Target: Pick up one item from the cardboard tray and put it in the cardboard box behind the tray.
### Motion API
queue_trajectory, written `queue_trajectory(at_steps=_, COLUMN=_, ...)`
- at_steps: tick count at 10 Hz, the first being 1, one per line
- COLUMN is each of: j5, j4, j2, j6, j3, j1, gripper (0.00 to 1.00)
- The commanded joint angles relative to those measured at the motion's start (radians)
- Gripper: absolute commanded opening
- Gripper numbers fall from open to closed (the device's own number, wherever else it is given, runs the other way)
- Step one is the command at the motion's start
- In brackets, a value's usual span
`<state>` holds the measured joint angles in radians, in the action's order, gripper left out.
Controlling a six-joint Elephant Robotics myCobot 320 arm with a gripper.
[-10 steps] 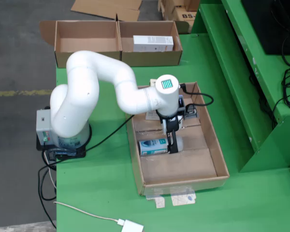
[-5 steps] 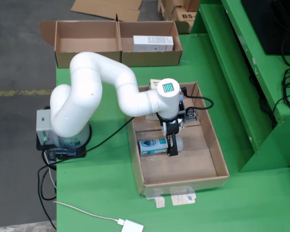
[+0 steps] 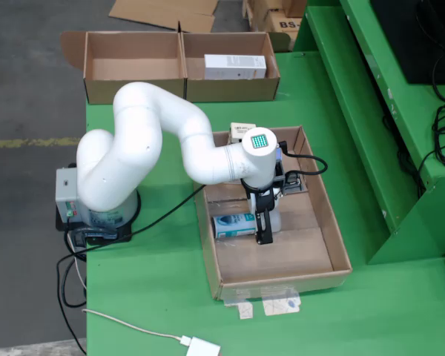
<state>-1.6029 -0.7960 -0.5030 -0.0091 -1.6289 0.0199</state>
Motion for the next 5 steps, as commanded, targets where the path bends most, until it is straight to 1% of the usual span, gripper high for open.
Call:
queue_trajectory(at_steps=1, j5=-0.002, j4=-0.034, j2=0.004, j6=-0.006, j3=0.021, j1=0.004, gripper=1.00)
queue_trajectory(at_steps=5, j5=0.001, j4=-0.076, j2=-0.037, j6=-0.006, j3=0.007, j1=0.013, gripper=1.00)
